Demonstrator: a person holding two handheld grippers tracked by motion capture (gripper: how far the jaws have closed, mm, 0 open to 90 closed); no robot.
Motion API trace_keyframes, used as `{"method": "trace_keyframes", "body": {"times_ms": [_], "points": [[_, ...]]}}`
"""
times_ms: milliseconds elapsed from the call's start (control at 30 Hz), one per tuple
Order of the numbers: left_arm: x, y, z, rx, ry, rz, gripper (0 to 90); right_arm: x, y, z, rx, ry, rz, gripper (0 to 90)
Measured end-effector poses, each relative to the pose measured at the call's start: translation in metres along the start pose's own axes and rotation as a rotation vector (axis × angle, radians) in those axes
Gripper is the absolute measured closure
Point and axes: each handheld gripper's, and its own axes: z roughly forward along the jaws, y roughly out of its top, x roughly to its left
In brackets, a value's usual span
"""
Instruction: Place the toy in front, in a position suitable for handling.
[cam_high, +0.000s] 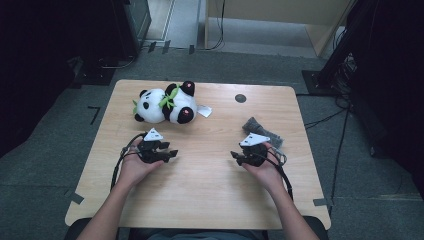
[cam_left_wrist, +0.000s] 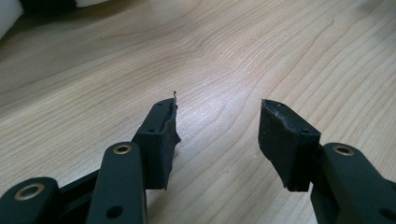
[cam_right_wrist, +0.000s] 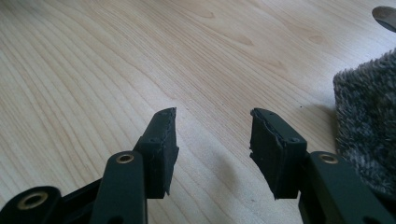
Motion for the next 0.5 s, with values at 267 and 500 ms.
{"method": "trace_keyframes", "body": {"times_ms": [267,500], "points": [[0.0020,0.0009,-0.0030,-0.031,0.002,-0.010,46.1,-0.0017,-0.0006,-0.0014,-0.002,-0.006,0.012,51.9],[0.0035,0.0013,-0.0035,-0.041,-0.003,-0.042,45.7,-0.0023,-0.0011,-0.0008,0.004,-0.010,0.017,51.5]]}}
